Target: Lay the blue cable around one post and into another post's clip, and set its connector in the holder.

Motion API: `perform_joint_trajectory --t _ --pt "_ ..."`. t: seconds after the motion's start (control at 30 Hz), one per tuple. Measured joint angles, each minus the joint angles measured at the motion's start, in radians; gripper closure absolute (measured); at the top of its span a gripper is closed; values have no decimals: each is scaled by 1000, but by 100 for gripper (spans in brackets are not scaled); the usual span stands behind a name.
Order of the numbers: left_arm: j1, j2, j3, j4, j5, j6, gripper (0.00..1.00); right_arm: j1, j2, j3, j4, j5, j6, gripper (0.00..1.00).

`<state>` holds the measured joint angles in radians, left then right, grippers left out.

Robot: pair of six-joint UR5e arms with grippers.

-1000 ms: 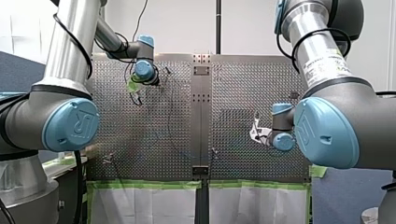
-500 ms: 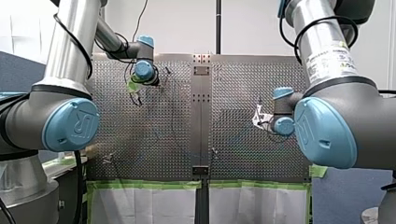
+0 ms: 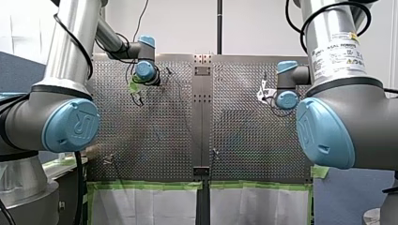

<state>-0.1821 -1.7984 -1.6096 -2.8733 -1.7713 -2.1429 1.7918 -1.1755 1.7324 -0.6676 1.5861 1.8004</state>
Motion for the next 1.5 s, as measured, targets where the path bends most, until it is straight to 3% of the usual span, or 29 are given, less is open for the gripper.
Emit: perform_joint_trajectory --t 0.2,0.43,0.63,0.87,1.0,1.17,1.37,1.5 --pt "1 0 0 0 0 0 0 -11 -62 -23 62 13 -3 100" --pt "0 0 1 -1 1 0 0 -25 -122 -25 128 52 -35 100" --pt "-1 0 0 -2 2 0 0 -34 -84 -26 138 62 -61 100" --pt "-3 0 0 -5 3 0 0 -46 -35 -26 134 63 -64 100" --pt "-4 0 0 -7 3 0 0 -72 -28 -34 128 62 -75 100" --pt "-5 0 0 -10 3 0 0 -103 -27 -66 164 63 -114 100" --pt "-4 0 0 -11 2 0 0 -133 -27 -81 176 62 -132 100" --pt "-5 0 0 -11 2 1 0 -150 -25 -91 181 43 -151 100"
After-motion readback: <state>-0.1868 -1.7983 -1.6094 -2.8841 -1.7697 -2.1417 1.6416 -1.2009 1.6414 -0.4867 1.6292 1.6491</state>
